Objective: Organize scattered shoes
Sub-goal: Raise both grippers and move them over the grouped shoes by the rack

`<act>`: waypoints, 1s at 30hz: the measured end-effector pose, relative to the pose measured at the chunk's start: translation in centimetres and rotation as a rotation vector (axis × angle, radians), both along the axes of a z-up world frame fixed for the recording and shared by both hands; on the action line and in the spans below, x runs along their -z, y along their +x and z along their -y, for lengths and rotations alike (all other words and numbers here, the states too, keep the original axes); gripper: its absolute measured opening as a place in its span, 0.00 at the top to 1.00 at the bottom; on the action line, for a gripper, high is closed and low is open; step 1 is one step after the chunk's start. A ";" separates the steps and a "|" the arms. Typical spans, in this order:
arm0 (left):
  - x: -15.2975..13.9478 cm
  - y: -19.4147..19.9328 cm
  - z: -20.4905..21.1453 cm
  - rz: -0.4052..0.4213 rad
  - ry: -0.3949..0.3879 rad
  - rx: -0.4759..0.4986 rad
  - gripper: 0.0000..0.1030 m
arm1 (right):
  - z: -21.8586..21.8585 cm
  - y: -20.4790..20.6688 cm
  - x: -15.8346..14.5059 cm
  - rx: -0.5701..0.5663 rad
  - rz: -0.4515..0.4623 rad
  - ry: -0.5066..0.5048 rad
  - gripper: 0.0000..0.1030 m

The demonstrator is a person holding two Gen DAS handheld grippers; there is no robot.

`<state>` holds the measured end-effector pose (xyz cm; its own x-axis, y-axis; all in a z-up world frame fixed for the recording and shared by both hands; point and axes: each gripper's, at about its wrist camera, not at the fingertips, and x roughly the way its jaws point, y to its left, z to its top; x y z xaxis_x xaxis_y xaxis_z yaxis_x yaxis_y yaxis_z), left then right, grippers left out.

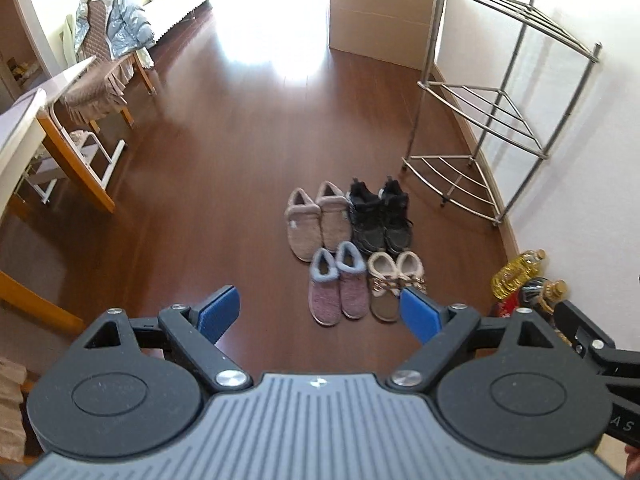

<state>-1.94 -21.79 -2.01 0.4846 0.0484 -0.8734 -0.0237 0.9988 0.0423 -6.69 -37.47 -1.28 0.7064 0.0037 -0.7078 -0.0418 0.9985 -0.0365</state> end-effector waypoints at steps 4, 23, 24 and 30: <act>0.4 -1.8 3.6 -0.010 0.012 0.009 0.13 | 4.0 -1.4 0.0 0.049 -0.041 0.099 0.01; 3.0 -3.3 8.1 -0.088 0.060 -0.057 0.13 | 13.5 -2.3 5.2 0.028 -0.170 0.250 0.01; 3.2 -3.2 8.1 -0.093 0.060 -0.061 0.13 | 13.6 -2.2 5.4 0.023 -0.173 0.249 0.01; 4.4 -2.1 8.2 -0.117 0.063 -0.075 0.13 | 13.5 -0.5 6.3 0.011 -0.197 0.253 0.01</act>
<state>-4.09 -29.94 -6.40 0.3726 0.1371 -0.9178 -0.0896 0.9897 0.1115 -7.16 -50.95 -7.61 0.5569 0.1906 -0.8084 -0.0129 0.9752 0.2210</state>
